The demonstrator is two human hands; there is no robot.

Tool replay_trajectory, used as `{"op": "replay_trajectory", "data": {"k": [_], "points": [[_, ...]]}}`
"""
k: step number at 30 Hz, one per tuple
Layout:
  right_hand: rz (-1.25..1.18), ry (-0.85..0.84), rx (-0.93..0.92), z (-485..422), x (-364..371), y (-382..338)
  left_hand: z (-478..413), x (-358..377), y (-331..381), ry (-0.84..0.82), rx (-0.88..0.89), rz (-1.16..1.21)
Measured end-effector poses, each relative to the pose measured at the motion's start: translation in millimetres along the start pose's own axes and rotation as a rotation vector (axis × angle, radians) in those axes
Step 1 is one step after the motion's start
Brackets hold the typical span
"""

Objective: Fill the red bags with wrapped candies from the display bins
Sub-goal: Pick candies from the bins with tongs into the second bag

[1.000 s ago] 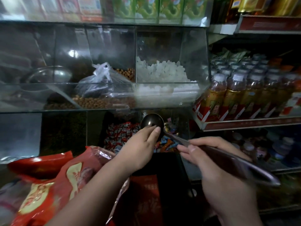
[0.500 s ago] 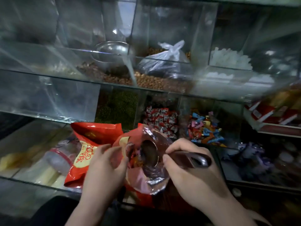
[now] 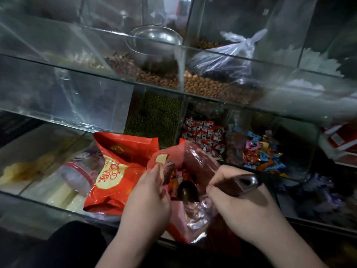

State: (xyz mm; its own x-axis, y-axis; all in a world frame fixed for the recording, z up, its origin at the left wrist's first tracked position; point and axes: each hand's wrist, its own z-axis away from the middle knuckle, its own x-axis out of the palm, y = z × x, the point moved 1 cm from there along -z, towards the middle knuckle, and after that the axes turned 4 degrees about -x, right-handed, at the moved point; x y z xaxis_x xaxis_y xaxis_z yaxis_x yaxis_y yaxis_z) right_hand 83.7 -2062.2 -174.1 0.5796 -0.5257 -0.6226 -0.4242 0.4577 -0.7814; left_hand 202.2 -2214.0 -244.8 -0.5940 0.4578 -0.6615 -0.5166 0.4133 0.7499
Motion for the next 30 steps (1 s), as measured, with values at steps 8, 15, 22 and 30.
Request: {"op": "replay_trajectory", "data": {"k": [8,15,22,30], "points": [[0.277,-0.048,-0.212,-21,28,35,5,14,13,-0.007,0.129,0.047],[-0.067,0.156,0.184,-47,40,53,7,22,18,-0.008,0.139,0.014],[-0.516,0.297,0.313,-47,52,66,8,14,18,-0.003,0.063,-0.006],[-0.795,0.466,0.270,-27,30,60,2,11,15,-0.025,-0.017,-0.016]]}}
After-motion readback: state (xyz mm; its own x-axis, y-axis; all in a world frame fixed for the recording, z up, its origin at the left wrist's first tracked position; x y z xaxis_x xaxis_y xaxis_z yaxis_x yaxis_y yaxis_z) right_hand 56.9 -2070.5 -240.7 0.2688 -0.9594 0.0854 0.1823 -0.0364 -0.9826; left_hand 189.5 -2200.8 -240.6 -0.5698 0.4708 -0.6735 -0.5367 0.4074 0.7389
